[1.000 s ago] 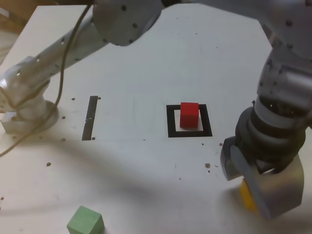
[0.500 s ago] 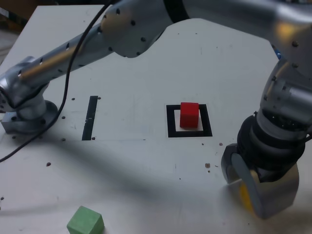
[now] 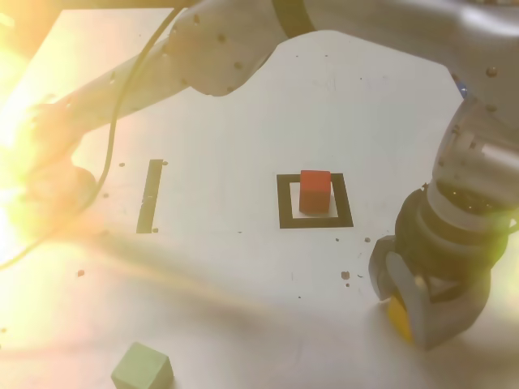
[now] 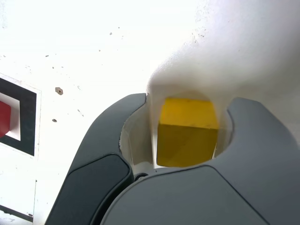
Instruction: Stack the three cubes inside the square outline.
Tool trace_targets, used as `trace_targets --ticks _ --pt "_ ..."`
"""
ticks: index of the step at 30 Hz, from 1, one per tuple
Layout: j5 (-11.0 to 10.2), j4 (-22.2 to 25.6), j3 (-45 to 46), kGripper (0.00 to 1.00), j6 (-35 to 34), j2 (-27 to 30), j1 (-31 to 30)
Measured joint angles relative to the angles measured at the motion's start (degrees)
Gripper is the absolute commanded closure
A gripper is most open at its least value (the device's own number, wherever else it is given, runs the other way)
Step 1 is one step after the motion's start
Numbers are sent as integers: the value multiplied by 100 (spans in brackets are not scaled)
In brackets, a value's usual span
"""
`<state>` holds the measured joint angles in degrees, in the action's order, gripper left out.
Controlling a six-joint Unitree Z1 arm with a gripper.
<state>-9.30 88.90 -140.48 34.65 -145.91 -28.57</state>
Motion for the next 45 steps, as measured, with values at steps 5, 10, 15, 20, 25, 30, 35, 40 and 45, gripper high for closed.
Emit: trace_targets --ticks 5,10,15,20,25,30,35,40,45 --pt "0 5 4 61 -6 0 0" --pt "-52 71 105 62 -254 59 0" --pt "-148 123 510 64 -1019 479 76" --pt "-267 129 1008 64 -1710 1100 229" --pt "-255 130 1557 64 -2443 1758 541" --pt "19 131 1938 63 -2939 2066 896" --pt "214 131 2237 63 -3292 2111 1206" --pt "223 111 2645 63 -3598 2159 1476" --pt "215 65 2964 63 -3738 2257 1747"
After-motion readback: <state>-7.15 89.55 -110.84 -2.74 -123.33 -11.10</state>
